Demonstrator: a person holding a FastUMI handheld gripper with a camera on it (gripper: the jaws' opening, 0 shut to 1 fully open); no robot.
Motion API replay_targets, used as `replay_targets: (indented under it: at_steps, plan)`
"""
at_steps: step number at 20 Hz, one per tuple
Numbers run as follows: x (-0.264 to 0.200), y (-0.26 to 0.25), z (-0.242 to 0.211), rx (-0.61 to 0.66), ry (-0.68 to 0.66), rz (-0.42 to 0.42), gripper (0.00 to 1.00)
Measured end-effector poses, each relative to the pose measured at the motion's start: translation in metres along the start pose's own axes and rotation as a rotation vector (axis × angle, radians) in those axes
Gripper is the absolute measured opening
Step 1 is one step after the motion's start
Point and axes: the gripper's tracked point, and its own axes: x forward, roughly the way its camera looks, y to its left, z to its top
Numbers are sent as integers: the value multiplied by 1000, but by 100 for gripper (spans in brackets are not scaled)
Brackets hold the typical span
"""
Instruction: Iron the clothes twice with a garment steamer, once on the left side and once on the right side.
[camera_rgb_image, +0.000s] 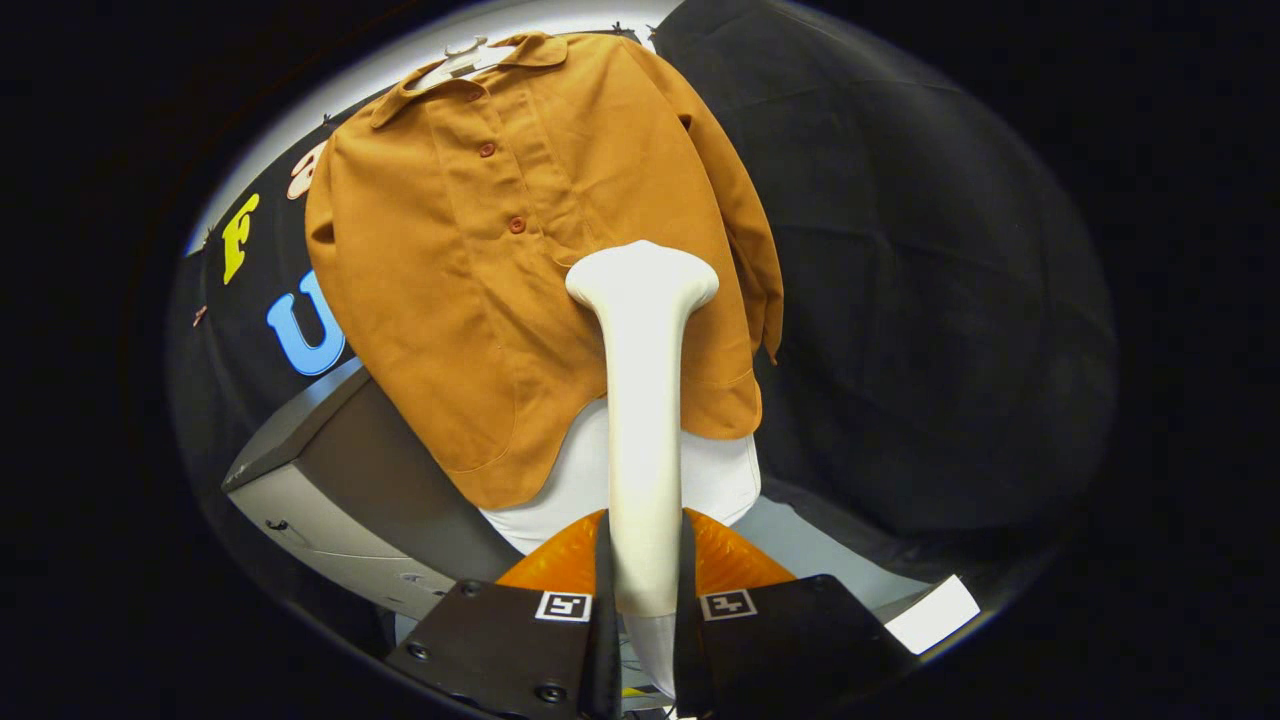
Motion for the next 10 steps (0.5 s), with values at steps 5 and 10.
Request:
replay_targets:
  at_steps: [5,10]
  plan:
    - [-48,26,15,-15,-58,4,25]
    - [-96,56,56,-16,-171,15,24]
